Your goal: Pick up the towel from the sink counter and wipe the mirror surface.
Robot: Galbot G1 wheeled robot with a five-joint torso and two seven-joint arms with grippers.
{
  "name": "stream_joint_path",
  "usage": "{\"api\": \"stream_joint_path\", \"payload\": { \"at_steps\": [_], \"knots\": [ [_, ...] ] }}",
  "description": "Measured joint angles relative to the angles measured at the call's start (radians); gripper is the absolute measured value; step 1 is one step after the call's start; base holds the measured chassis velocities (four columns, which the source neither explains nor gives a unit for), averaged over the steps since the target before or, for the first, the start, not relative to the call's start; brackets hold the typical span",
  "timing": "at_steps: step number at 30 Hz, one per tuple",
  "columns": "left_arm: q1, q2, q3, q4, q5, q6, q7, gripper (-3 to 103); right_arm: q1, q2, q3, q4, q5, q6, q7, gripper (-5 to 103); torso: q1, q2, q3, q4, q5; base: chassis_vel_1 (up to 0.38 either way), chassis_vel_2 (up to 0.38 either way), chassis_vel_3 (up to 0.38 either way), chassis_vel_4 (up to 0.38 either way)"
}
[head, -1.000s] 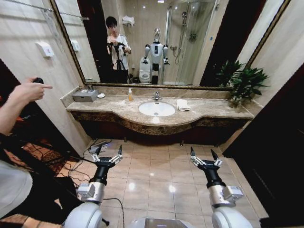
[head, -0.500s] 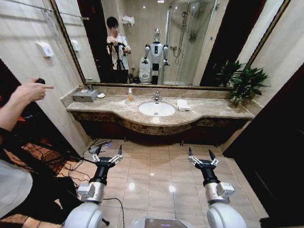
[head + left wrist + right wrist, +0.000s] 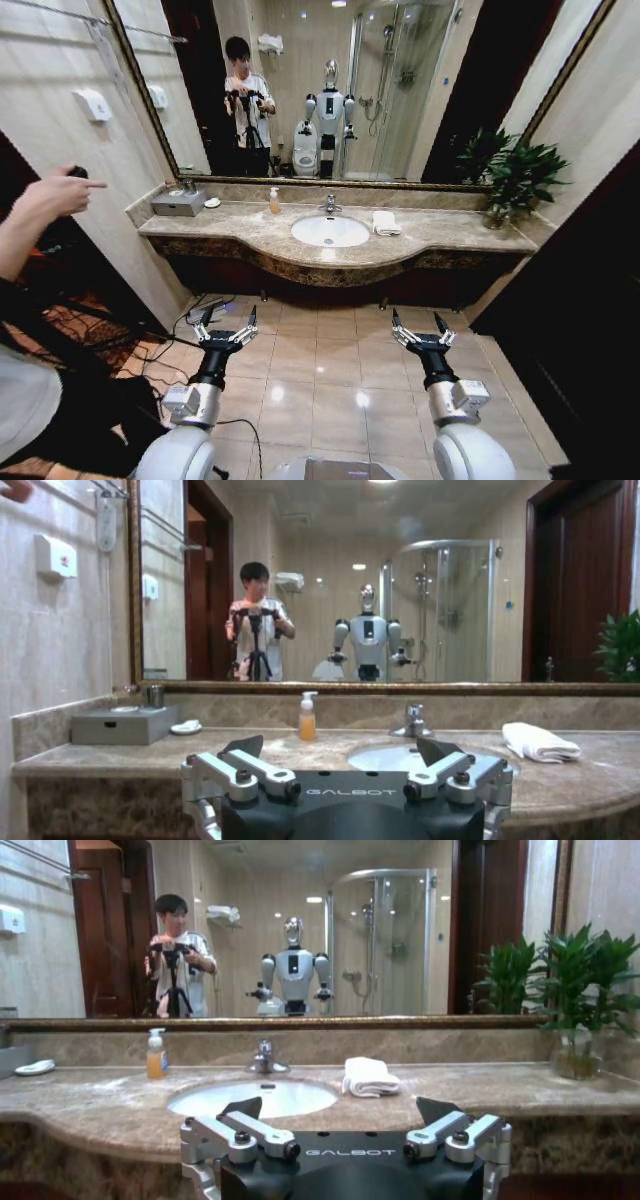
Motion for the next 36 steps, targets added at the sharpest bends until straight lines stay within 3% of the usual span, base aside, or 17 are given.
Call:
{"api": "stream_joint_path", "payload": {
  "at_steps": [36],
  "knots": [
    [0.0, 0.0, 0.0, 0.0, 0.0, 0.0, 0.0, 100, 0.08, -0.023, 0.0, -0.07, 0.006, -0.024, -0.034, 100, 0.001, 0.0, 0.0, 0.0001, 0.0002, -0.194, 0.194, 0.192, -0.195]
  ]
}}
